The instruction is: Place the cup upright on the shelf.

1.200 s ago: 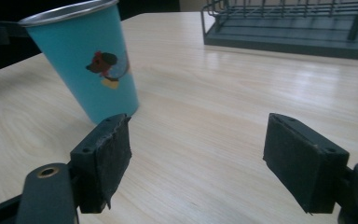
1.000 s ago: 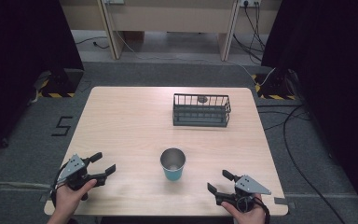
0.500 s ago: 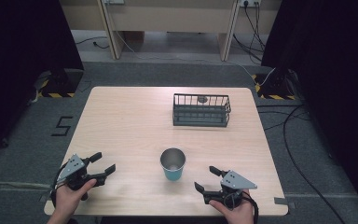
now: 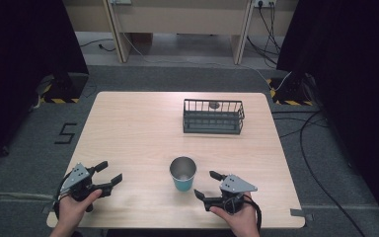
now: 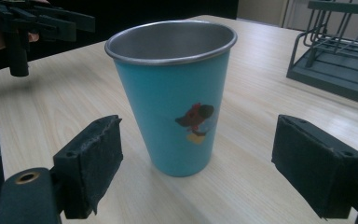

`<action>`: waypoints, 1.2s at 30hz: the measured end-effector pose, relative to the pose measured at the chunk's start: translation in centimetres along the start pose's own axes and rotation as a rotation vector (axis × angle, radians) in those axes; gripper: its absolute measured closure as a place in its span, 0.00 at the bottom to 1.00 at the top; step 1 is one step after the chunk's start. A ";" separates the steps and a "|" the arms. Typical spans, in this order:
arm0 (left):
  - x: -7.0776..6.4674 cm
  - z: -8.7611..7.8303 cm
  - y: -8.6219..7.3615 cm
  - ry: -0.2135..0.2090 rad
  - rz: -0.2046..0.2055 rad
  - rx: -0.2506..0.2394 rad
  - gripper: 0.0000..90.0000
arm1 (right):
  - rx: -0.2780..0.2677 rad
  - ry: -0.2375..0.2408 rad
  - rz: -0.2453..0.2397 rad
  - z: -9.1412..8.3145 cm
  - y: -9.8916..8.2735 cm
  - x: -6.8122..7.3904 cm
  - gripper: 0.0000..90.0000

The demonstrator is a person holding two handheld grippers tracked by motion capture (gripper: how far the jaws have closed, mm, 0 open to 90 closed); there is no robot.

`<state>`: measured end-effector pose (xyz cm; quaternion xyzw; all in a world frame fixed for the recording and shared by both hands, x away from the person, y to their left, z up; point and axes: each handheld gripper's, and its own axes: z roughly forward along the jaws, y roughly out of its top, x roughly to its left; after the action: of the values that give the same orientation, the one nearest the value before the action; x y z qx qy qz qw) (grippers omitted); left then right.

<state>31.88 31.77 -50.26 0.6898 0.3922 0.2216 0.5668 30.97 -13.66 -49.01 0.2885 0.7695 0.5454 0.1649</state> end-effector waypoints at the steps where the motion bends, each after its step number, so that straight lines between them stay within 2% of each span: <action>1: 0.0 0.0 0.0 0.000 0.001 0.000 0.19 | 0.000 0.000 0.000 0.0 0.0 0.0 0.19; 11: 0.0 0.0 0.0 -0.002 -0.002 -0.001 0.19 | 0.010 0.026 -0.009 2.6 0.5 0.2 0.17; 23: 0.0 0.0 0.0 -0.005 0.000 0.000 0.19 | 0.007 0.053 -0.011 4.3 0.9 0.0 0.16; 36: 0.0 0.0 0.0 -0.006 0.001 0.001 0.19 | 0.024 0.082 -0.035 6.2 1.2 0.1 0.16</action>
<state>31.86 31.77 -50.23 0.6910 0.3900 0.2198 0.5675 34.74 -8.73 -50.05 0.2542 0.7870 0.5446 0.1392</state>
